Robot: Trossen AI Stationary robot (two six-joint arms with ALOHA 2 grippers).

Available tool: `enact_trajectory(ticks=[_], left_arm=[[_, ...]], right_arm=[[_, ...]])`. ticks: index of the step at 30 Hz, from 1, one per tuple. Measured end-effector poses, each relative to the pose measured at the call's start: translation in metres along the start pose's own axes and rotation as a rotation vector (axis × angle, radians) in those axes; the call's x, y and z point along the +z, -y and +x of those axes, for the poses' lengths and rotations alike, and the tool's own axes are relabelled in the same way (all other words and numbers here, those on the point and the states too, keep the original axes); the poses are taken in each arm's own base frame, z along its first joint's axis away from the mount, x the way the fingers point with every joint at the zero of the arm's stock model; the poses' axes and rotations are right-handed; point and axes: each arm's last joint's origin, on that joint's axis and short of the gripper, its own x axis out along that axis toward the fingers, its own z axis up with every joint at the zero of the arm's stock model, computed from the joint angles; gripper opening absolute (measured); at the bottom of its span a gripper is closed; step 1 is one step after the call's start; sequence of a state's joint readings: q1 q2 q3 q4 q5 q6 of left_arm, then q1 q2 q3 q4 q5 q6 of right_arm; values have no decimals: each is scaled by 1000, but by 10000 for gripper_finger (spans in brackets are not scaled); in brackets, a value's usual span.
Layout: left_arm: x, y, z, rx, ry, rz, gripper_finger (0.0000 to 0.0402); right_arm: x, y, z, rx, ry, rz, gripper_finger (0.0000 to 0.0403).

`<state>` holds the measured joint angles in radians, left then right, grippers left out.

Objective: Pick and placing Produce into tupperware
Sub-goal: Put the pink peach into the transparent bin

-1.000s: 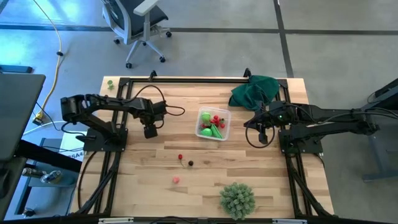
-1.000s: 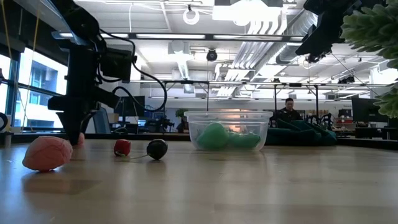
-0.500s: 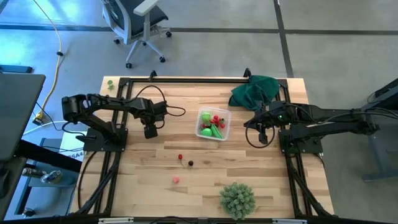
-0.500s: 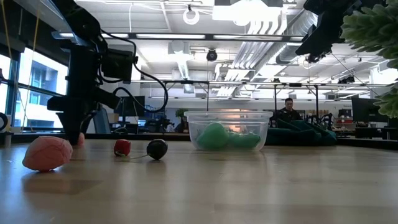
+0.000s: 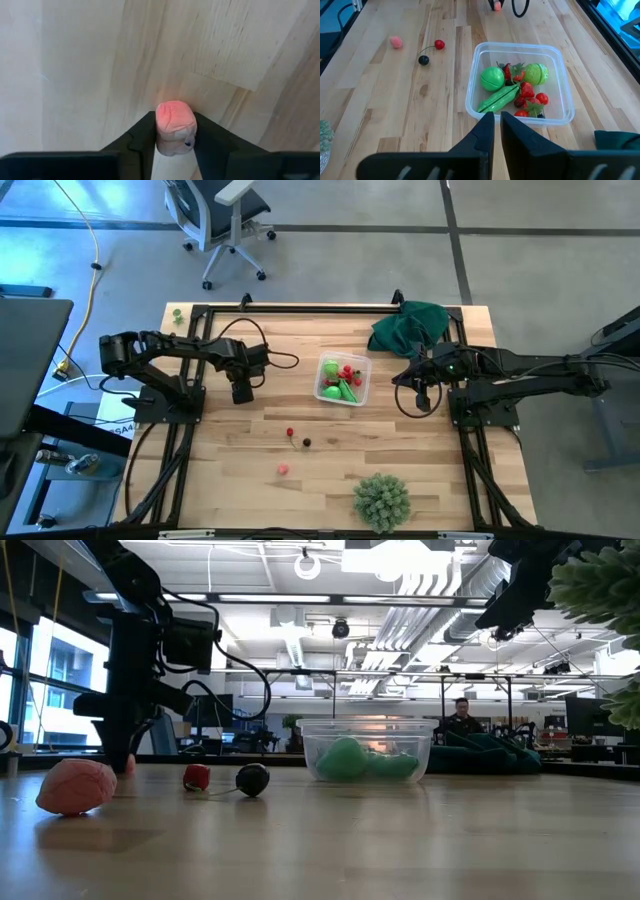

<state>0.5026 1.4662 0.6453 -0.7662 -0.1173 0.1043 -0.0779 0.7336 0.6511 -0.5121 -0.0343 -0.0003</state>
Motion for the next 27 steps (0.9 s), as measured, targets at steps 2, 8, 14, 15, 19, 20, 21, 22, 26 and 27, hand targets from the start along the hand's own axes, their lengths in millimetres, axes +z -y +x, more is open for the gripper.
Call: enact_trajectory(ticks=[2, 8, 14, 15, 19, 20, 21, 22, 26, 27], left_arm=[[0, 0, 0, 0, 0, 0, 96], [0, 0, 0, 0, 4, -1, 91], [1, 0, -1, 2, 12, 0, 102], [2, -1, -2, 4, 14, 2, 101], [17, -2, -15, 43, 134, 37, 91], [20, -2, -19, 46, 158, 44, 88], [22, -1, -22, 46, 173, 58, 86], [26, -2, -27, 44, 200, 68, 84], [44, -2, -56, 69, 374, 107, 85], [48, -2, -62, 76, 415, 119, 87]], right_arm=[[0, 0, 0, 0, 0, 0, 24], [0, 0, 0, 0, 0, 0, 24], [0, 0, 0, 0, 0, 0, 24], [0, 0, 0, 0, 0, 0, 24], [0, 0, 0, 0, 0, 0, 24], [0, 0, 0, 0, 0, 0, 24], [0, 0, 0, 0, 0, 0, 24], [0, 0, 0, 0, 0, 0, 24], [0, 0, 0, 0, 0, 0, 24], [0, 0, 0, 0, 1, 0, 24]])
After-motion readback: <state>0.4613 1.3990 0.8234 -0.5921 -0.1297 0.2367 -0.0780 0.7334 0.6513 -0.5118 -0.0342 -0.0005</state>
